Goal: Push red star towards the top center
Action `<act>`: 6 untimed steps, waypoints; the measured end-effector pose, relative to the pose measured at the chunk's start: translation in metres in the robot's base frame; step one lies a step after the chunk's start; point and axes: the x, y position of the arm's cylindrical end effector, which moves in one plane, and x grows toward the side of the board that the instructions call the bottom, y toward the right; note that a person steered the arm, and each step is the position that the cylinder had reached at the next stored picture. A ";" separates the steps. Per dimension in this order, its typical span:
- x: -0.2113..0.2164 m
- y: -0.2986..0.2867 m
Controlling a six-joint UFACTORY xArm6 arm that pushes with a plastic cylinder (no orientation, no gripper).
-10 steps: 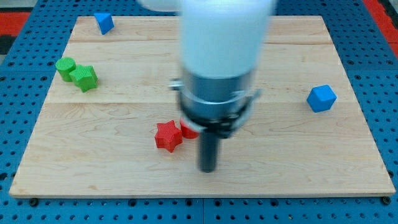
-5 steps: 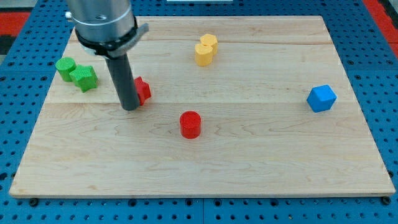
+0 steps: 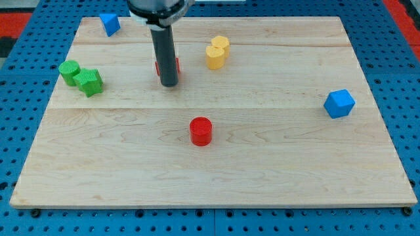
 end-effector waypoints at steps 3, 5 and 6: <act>-0.051 0.001; -0.047 -0.045; -0.065 -0.019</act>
